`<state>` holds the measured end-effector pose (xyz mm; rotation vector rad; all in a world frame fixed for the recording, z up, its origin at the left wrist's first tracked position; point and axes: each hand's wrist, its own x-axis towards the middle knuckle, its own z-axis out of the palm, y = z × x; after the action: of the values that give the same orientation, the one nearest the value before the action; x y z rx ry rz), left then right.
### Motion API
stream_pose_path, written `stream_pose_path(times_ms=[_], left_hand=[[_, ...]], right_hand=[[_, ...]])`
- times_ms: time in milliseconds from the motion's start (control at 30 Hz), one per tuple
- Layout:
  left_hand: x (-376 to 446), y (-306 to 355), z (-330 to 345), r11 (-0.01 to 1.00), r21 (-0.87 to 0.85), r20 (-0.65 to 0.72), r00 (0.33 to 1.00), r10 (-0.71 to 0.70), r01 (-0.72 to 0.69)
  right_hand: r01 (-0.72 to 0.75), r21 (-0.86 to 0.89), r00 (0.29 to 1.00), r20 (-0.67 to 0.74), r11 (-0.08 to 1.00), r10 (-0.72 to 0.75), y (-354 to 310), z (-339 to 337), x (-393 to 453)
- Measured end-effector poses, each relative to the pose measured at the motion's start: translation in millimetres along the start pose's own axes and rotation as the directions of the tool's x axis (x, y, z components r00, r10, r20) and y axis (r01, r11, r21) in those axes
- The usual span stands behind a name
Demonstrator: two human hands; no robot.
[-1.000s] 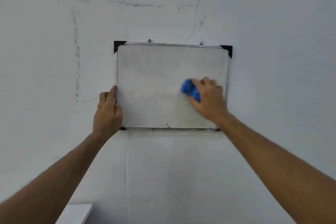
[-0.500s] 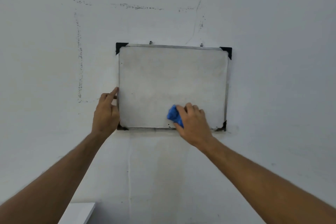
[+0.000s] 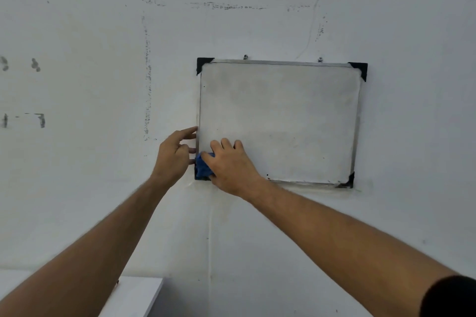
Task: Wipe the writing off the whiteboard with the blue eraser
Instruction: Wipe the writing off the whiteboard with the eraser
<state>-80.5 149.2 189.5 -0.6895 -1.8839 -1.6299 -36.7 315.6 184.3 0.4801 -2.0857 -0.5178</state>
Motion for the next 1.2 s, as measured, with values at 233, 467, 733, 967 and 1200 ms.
stream_pose_path(times_ms=[233,467,733,967,1200], left_hand=[[-2.8,3.0,-0.2,1.0,-0.015,-0.016,1.0,0.006,-0.007],[-4.9,5.1,0.2,0.988,0.14,-0.008,0.998,0.068,-0.066],[-6.0,13.3,6.6,0.961,0.266,-0.048,0.995,0.093,-0.077],[-4.9,12.5,21.4,0.89,0.433,-0.069,0.979,0.191,-0.143],[-2.1,12.7,51.4,0.864,0.49,-0.142,0.967,0.212,-0.117]], right_hand=[[-0.262,0.037,0.956,-0.125,0.964,0.264,37.6,-39.1,64.2],[-0.034,0.033,0.999,-0.013,0.999,0.034,7.2,-5.0,9.0],[-0.255,-0.019,0.957,-0.151,0.967,0.25,67.5,-63.0,103.4],[-0.476,0.131,0.831,-0.256,0.869,0.494,99.8,-75.7,99.6],[-0.651,0.249,0.681,-0.226,0.718,0.696,171.1,-83.6,18.9]])
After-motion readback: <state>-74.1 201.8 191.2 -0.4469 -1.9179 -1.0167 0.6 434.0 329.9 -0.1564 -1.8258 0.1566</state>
